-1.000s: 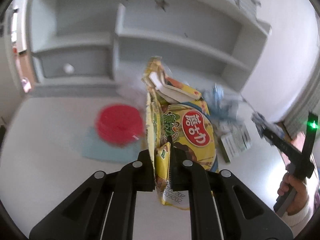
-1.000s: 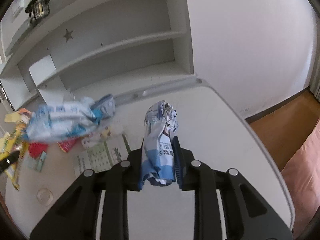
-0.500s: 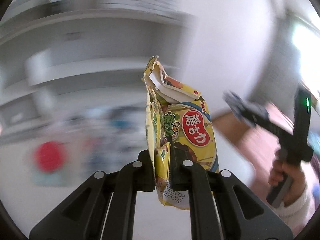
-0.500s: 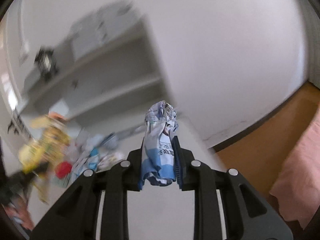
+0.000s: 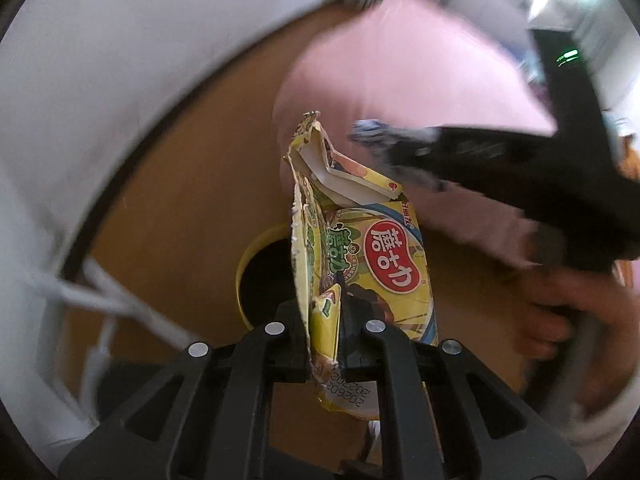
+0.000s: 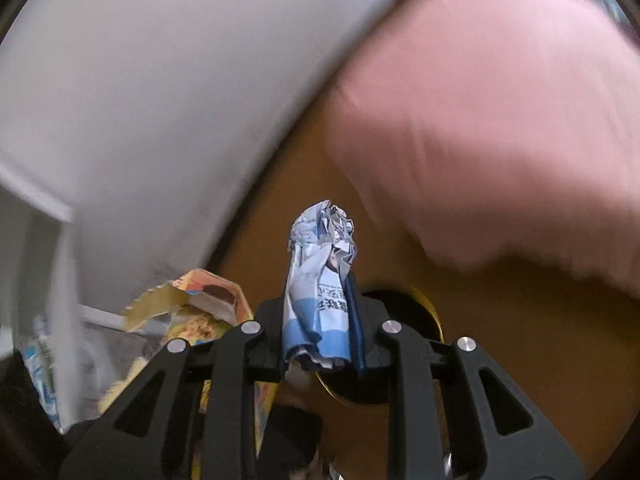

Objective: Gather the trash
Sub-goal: 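Carry both items to the gold-rimmed bin and open both tools over it, then grasp the white ring with left tool while right tool grasps the milk bag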

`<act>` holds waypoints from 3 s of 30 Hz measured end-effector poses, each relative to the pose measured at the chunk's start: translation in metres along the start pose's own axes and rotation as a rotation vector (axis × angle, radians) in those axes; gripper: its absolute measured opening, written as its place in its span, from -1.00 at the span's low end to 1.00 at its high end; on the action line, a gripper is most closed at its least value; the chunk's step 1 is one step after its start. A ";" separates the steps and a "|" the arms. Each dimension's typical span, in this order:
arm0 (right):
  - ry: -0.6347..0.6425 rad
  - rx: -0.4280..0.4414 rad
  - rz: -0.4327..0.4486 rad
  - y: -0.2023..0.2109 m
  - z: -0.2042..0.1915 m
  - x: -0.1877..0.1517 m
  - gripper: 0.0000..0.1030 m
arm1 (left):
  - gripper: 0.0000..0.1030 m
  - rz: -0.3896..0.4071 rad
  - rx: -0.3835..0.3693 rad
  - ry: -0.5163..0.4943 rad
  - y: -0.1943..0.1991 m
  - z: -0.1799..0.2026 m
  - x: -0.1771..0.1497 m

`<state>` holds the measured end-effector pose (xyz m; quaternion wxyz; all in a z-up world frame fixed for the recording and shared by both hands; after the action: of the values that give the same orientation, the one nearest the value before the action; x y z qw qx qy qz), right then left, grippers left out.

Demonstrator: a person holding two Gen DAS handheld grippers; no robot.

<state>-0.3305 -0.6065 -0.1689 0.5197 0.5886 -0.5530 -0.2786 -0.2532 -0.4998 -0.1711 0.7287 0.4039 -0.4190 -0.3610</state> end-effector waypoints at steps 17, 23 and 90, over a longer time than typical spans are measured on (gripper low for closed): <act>-0.074 -0.053 -0.239 -0.083 0.046 -0.018 0.66 | 0.89 0.019 0.064 0.086 -0.046 -0.009 0.004; -0.153 -0.198 0.046 -0.010 0.068 0.020 0.75 | 0.89 0.258 0.133 -0.203 0.043 0.053 0.024; 0.930 0.405 0.035 0.075 -0.547 -0.314 0.23 | 0.39 0.366 0.691 0.489 0.438 -0.359 -0.381</act>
<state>0.0634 -0.1337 -0.0110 0.5910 0.7300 -0.3158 0.1342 0.0046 0.1130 -0.0179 0.6804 0.6159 -0.3952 0.0403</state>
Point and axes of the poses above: each gripper's, at about its wrist camera, not at the fingertips, and y roughly against the way its jaws point, z to its right, x to its top, the point moved 7 cm from there along -y, roughly the way its jaws point, and after that the axes turned 7 degrees about -x, right-handed, at the moved point
